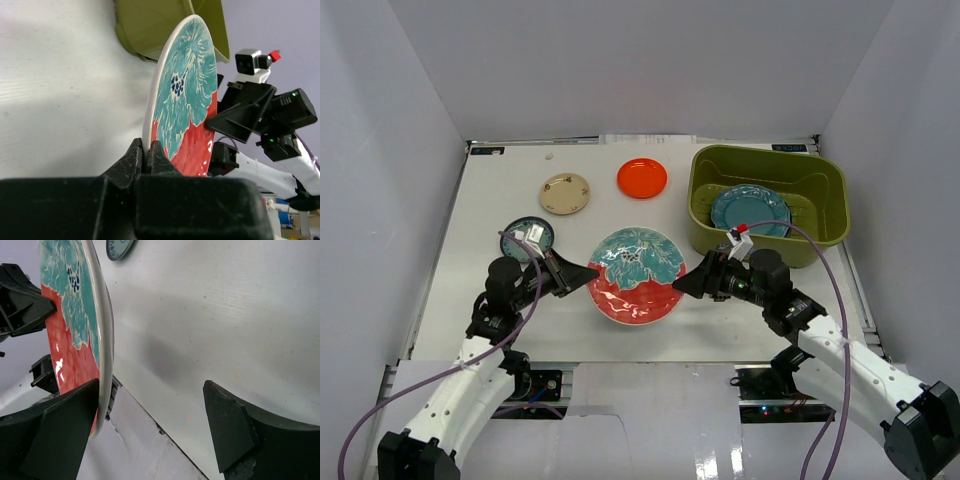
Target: Place the plates into the plastic bin on the countertop
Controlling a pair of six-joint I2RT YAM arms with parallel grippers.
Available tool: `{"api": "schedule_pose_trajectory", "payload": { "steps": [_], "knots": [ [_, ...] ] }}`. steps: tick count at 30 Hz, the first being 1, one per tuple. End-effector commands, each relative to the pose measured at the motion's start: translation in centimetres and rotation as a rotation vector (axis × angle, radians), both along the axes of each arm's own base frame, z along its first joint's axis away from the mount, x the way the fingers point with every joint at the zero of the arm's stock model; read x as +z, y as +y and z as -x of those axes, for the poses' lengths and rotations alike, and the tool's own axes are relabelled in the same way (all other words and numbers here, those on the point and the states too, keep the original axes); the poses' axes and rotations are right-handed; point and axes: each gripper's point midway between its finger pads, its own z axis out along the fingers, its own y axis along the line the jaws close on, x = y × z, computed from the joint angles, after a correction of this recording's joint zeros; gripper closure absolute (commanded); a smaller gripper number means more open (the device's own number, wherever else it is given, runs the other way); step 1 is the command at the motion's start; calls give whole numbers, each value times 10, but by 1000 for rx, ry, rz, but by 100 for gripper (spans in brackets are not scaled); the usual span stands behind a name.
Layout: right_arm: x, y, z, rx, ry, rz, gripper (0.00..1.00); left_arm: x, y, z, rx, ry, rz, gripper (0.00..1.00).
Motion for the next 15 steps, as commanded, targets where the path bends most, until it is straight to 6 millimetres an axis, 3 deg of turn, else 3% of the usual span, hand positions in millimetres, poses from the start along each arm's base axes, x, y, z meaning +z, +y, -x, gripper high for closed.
{"api": "schedule_pose_trajectory", "payload": {
  "steps": [1,3,6,7,10,11,13,14,15],
  "knots": [
    [21,20,-1,64,-46,-103,13,76,-18,18,-168,-173,113,100],
    [27,26,1,87,-48,-136,21,79,-20,17,-178,-161,120,100],
    [31,29,-3,80,-55,-148,54,84,-21,17,-184,-167,124,99],
    [34,29,-5,75,-59,-150,68,86,-21,17,-186,-170,126,94],
    [41,31,-7,71,-66,-162,92,89,-21,17,-192,-174,126,75],
    [49,32,-9,68,-81,-173,92,93,-22,17,-196,-180,126,60],
    [66,30,-16,39,-122,-189,92,94,-22,14,-192,-183,110,46],
    [88,30,-21,25,-168,-209,92,96,-20,10,-169,-179,97,35],
    [98,26,-27,-5,-186,-205,92,91,-19,4,-151,-171,70,31]
  ]
}}
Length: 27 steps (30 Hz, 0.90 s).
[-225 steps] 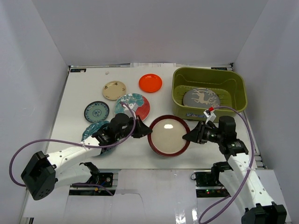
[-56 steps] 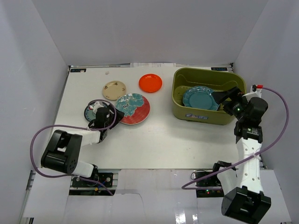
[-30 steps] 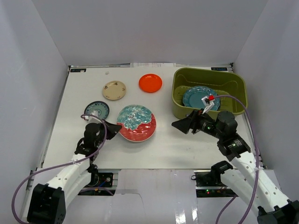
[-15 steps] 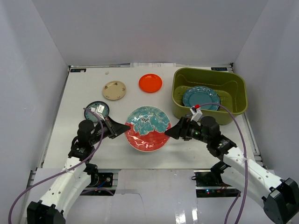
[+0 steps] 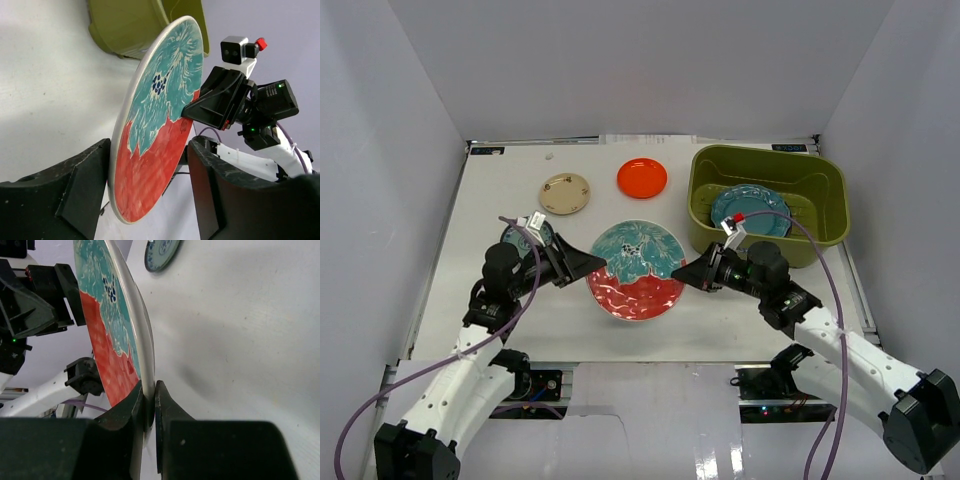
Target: Place the plates into the plastic bin on the countertop
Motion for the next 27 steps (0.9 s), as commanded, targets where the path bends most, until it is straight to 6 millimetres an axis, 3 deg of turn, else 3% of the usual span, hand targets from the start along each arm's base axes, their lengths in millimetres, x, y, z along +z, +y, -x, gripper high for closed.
{"api": "schedule_pose_trajectory", "payload": {
  "steps": [1,4,6,7,9,10,13,17,27],
  "knots": [
    [82,-4,-29,-92,-200,-89,92,58,-3,-3,-22,-166,27,27],
    [131,-26,-51,-162,-270,-120,92,39,11,-28,118,-85,-61,20],
    [162,-55,-73,-242,-321,-135,92,25,19,-40,190,-51,-96,18],
    [167,-81,-91,-328,-321,-120,92,16,28,-52,269,-28,-123,17],
    [176,-104,-106,-381,-325,-109,92,-1,38,-63,346,25,-139,13],
    [172,-117,-113,-419,-302,-91,92,-8,43,-68,377,48,-140,12],
    [159,-188,-142,-628,-269,-49,92,-32,54,-81,431,131,-122,11],
    [132,-238,-163,-764,-191,-18,92,-55,90,-94,590,185,-170,10],
    [68,-279,-195,-879,-40,110,92,-111,180,-91,938,355,-272,9]
  ]
}}
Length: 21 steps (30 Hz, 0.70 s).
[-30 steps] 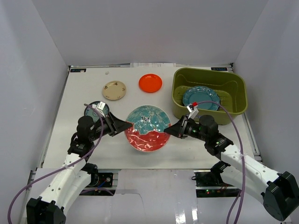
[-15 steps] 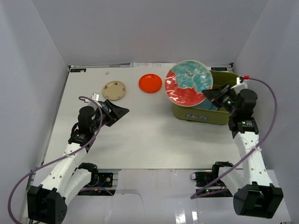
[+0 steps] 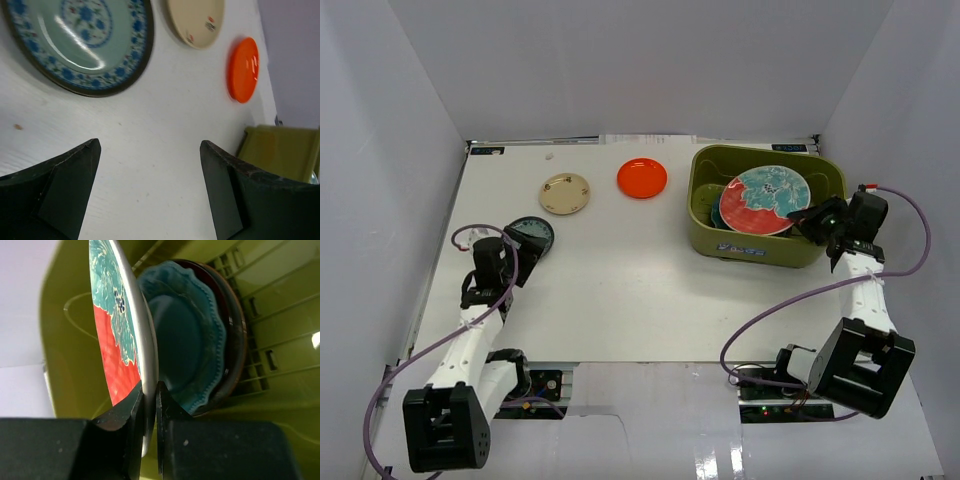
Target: Place the plates into the plastic bin on the countertop
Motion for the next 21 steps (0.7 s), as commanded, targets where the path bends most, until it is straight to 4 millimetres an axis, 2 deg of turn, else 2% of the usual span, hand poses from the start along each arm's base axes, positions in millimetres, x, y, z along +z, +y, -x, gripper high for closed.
{"api": "schedule_pose_trajectory", "payload": {
  "steps": [1,6,8,9,11,12,14,15,17,18,19,21],
  "knots": [
    [61,-5,-22,24,-216,76,92,-28,33,7,136,98,-41,8],
    [39,-8,-30,38,-147,81,88,-56,58,12,240,181,-46,7],
    [28,-9,-30,34,-124,85,79,-62,65,12,264,199,-52,7],
    [27,-9,-31,37,-122,90,69,-64,68,12,275,207,-54,7],
    [18,-7,-28,48,-82,94,60,-71,74,11,297,231,-58,7],
    [17,-4,-28,55,-74,102,48,-71,75,9,302,235,-57,7],
    [19,-9,-26,34,-57,141,36,-78,77,8,313,262,-54,7],
    [20,-9,-25,31,-56,152,25,-79,78,8,315,272,-56,7],
    [29,-15,-22,-7,-58,189,13,-81,82,7,326,287,-65,7],
    [33,-18,-20,-18,-61,211,3,-83,83,7,328,295,-70,7],
    [46,-25,-18,-57,-82,247,0,-85,85,9,335,299,-74,8],
    [53,-29,-12,-78,-76,297,6,-89,88,10,344,304,-78,9]
  ]
}}
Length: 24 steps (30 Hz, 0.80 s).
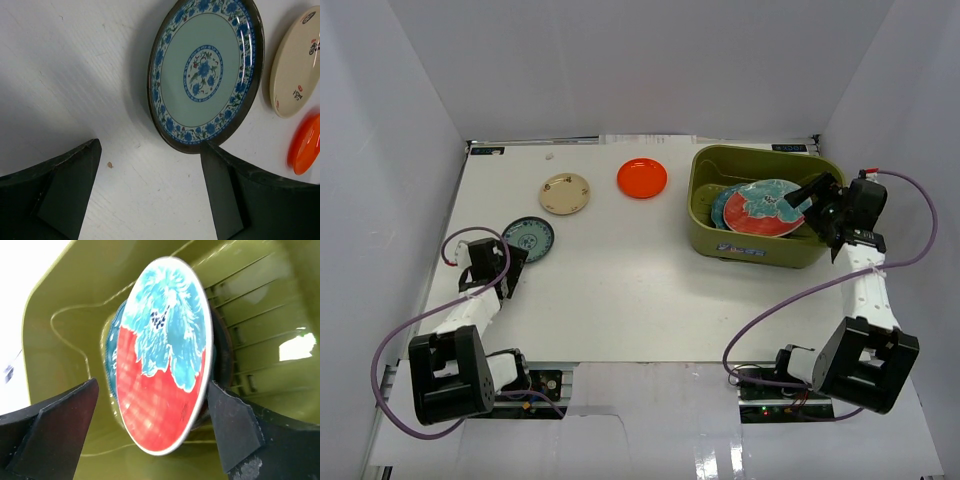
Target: Place the plates into the plastic bin on the countertop
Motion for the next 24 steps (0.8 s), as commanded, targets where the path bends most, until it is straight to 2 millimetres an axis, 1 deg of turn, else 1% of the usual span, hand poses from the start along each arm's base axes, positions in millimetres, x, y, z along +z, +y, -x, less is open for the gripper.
{"api": "schedule_pose_trajectory", "payload": {
  "steps": [1,2,4,5,6,7,8,9,10,11,12,13,14,15,16,17,18,19,20,21,22,23,24],
  "knots": [
    [58,-20,5,-79,-113,150,7,-9,14,5,45,33,-29,10],
    [71,-22,11,-98,-137,174,7,-10,12,3,36,27,-15,11],
    [86,-14,18,-81,-183,193,7,-12,12,-2,32,22,-6,15],
    [87,-10,21,-67,-186,189,5,-11,13,-5,33,17,-6,17],
    [88,-2,23,-41,-193,179,1,-12,14,-8,33,18,-6,19],
    [92,7,27,-2,-215,165,0,-16,14,-9,31,37,-3,21],
    [90,12,29,13,-214,160,0,-15,16,-13,30,36,-6,24],
    [83,17,32,30,-196,155,4,-16,17,-14,31,41,-8,29],
    [86,23,36,49,-213,147,7,-19,17,-15,27,56,-14,32],
    [88,29,39,66,-230,142,9,-19,19,-17,29,57,-18,35],
    [82,44,41,106,-234,129,17,-21,20,-17,31,64,-21,42],
    [93,55,44,127,-281,126,21,-22,21,-22,29,54,-25,47],
    [96,83,48,205,-301,117,28,-21,22,-25,29,55,-28,51],
    [102,96,48,229,-326,127,32,-23,22,-25,28,64,-27,59],
    [104,116,51,284,-337,131,35,-28,23,-25,24,84,-29,67],
    [115,153,60,392,-365,129,39,-29,23,-26,19,86,-29,85],
    [109,164,55,399,-338,155,40,-30,22,-26,14,93,-25,95],
    [110,196,65,495,-350,174,42,-30,24,-26,11,99,-30,100],
    [109,208,64,511,-345,201,44,-28,25,-29,10,92,-37,100],
    [109,218,54,505,-329,236,46,-25,25,-30,9,83,-39,100],
    [106,231,54,534,-317,255,48,-21,25,-30,5,71,-42,100],
    [103,253,61,593,-316,279,48,-10,26,-33,4,36,-53,100],
    [88,263,52,588,-276,322,48,-4,25,-33,1,17,-54,100]
  ]
}}
